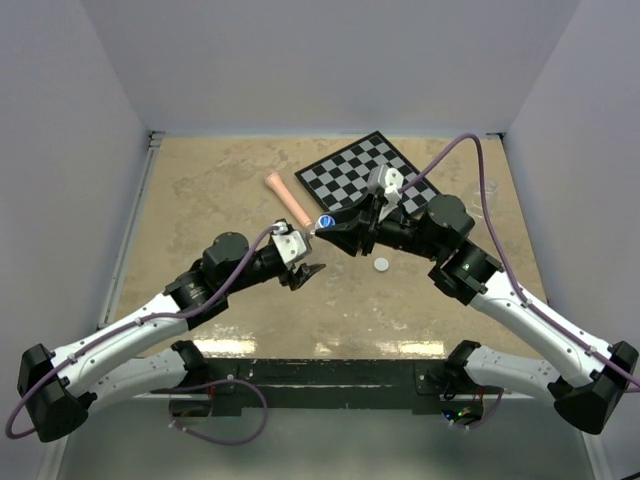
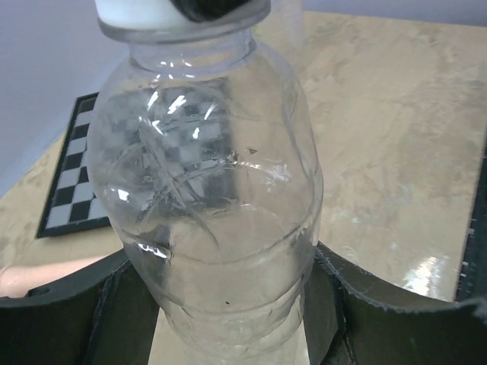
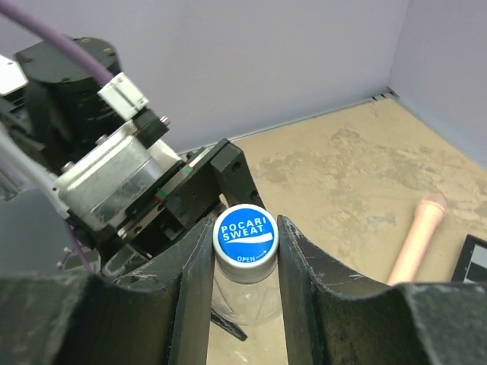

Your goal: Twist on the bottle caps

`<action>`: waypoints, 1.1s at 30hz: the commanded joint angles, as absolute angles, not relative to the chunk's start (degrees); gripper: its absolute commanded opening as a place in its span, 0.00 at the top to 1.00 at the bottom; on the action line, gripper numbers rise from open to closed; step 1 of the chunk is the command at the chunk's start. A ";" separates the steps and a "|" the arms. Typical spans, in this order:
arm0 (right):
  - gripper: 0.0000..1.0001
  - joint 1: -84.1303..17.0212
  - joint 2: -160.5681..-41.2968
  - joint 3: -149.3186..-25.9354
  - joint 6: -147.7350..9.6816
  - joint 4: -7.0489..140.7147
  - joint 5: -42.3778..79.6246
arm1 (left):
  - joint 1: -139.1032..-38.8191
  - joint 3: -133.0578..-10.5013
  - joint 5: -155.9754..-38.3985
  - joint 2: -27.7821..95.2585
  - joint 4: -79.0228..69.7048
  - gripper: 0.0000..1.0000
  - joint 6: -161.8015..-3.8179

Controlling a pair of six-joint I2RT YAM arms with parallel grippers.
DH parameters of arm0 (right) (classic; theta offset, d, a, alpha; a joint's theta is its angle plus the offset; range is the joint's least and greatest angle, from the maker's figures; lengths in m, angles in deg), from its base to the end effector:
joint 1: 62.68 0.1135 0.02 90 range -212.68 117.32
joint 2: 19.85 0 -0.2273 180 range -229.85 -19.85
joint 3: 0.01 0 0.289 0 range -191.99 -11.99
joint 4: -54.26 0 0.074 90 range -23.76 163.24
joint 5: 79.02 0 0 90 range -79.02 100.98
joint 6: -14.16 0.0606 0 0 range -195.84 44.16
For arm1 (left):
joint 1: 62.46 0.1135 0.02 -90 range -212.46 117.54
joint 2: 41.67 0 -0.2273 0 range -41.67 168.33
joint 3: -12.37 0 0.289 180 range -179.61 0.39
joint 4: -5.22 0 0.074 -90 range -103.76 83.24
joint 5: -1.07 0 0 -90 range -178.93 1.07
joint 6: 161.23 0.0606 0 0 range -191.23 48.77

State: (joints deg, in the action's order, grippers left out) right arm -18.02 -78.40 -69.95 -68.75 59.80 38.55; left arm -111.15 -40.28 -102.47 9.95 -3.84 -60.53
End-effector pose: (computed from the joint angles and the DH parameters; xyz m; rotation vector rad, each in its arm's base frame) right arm 0.2020 0.2391 0.3775 -0.8816 1.3076 1.0717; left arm 0.1870 -0.2343 0.2783 1.0221 1.4285 -0.6902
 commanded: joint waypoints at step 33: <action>0.28 -22.07 -73.46 -75.27 -68.28 69.14 35.58 | -102.98 -46.02 -118.61 13.26 -6.50 1.00 -59.54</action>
